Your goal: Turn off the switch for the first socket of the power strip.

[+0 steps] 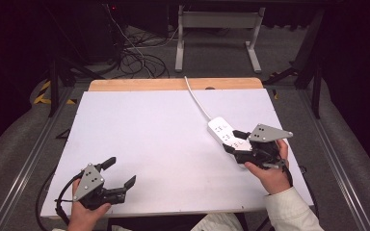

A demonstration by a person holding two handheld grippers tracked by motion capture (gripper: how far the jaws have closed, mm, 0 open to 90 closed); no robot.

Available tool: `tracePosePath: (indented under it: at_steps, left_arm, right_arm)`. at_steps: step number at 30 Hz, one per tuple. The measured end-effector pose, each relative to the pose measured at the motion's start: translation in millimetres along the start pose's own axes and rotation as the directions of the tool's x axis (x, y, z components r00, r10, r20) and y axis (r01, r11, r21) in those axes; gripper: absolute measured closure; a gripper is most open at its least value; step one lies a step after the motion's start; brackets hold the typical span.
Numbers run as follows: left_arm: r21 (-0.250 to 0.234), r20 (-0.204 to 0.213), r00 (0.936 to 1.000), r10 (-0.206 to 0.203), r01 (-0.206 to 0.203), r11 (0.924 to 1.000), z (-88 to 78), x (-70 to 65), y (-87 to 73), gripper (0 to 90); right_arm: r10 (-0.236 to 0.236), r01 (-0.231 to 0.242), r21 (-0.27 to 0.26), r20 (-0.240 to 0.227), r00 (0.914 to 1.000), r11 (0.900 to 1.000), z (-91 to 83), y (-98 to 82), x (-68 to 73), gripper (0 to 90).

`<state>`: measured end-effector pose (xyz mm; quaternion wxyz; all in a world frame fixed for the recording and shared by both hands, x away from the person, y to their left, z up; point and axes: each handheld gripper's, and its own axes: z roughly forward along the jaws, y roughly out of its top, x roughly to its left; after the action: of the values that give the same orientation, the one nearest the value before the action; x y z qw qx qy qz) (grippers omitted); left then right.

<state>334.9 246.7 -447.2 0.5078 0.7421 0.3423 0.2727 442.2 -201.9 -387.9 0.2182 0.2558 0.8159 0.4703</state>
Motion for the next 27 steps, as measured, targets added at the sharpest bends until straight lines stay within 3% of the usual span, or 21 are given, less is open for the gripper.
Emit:
tracePosePath:
  at_steps: [5, 6, 7, 10, 13, 15, 22, 27]
  left_arm:
    - [0.000, 0.001, 1.0000, -0.001, 0.001, 1.0000, 0.2, 0.2, -0.1, 13.5]
    - [0.000, -0.001, 1.0000, -0.002, 0.002, 1.0000, 0.2, -0.3, 0.0, 13.4]
    - [0.000, -0.001, 1.0000, -0.002, 0.002, 1.0000, 0.2, -0.3, 0.0, 13.5]
    - [-0.001, -0.003, 1.0000, -0.009, 0.009, 1.0000, 0.2, -0.8, -0.1, 13.5]
    - [-0.001, -0.004, 1.0000, -0.004, 0.004, 1.0000, 0.2, -0.3, -0.1, 13.5]
    - [0.000, -0.005, 1.0000, 0.002, -0.002, 1.0000, 0.2, 0.3, 0.0, 13.5]
    - [0.000, -0.006, 1.0000, -0.002, 0.002, 1.0000, 0.2, 0.0, -0.1, 13.6]
    - [0.002, -0.008, 1.0000, 0.000, 0.000, 1.0000, 0.3, -0.3, -0.1, 13.6]
  right_arm:
    - [-0.002, 0.002, 0.010, -0.009, 1.0000, 1.000, -0.8, -0.2, -1.5, 51.5]
    - [-0.011, 0.011, 0.016, -0.011, 0.9999, 1.000, -1.0, 1.2, -1.7, 58.6]
    - [-0.011, 0.011, 0.016, -0.011, 0.9999, 1.000, -1.0, 1.2, -1.7, 58.6]
    - [-0.012, 0.013, 0.028, -0.024, 0.9996, 1.000, 1.4, 5.5, -4.5, 73.0]
    - [-0.010, 0.011, 0.046, -0.022, 0.9997, 0.999, 4.0, 8.6, -6.3, 79.7]
    - [-0.009, 0.012, 0.086, -0.026, 0.9996, 0.996, 8.3, 13.0, -10.2, 90.0]
    - [0.017, -0.008, 0.167, -0.048, 0.9987, 0.986, 19.9, 21.7, -19.1, 90.0]
    - [0.028, -0.019, 0.193, -0.042, 0.9987, 0.981, 27.4, 25.6, -25.0, 90.0]
